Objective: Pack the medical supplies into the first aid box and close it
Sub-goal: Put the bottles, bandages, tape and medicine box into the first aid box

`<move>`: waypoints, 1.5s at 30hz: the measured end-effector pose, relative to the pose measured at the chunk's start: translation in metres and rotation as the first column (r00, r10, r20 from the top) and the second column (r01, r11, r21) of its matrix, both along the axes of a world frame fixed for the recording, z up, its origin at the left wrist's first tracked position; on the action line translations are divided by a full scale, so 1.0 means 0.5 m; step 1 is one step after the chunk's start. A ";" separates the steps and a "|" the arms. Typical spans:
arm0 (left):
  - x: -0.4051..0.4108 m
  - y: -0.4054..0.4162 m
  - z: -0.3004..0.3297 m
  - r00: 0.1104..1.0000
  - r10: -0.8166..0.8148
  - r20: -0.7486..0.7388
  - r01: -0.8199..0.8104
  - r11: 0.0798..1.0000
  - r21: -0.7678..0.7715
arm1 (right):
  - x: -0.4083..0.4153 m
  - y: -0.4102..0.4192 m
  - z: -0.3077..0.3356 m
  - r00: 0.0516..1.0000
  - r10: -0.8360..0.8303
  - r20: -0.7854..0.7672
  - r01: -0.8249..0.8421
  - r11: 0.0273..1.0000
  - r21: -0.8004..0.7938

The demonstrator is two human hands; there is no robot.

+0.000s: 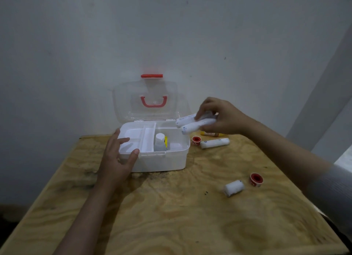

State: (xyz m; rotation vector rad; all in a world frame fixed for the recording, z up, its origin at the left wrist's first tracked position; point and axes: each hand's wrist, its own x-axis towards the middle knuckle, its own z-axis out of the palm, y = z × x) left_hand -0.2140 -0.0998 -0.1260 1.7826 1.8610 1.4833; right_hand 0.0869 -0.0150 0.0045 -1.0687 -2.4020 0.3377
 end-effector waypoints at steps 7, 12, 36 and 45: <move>-0.002 0.000 -0.004 1.000 -0.004 0.021 0.004 1.000 0.009 | -0.151 0.065 -0.005 0.854 0.041 0.519 0.004 0.996 -0.086; -0.006 0.005 -0.011 1.000 0.003 0.023 -0.003 1.000 0.011 | -0.189 0.080 -0.040 0.813 0.090 0.575 -0.005 0.989 -0.148; -0.007 0.012 -0.021 1.000 -0.005 0.025 0.003 0.999 0.051 | 0.076 0.064 -0.091 0.947 -0.208 0.245 0.231 0.971 -0.068; -0.001 0.007 -0.014 1.000 0.010 0.007 -0.010 0.999 0.038 | 0.142 0.073 -0.226 0.892 -0.346 0.289 0.387 0.917 -0.097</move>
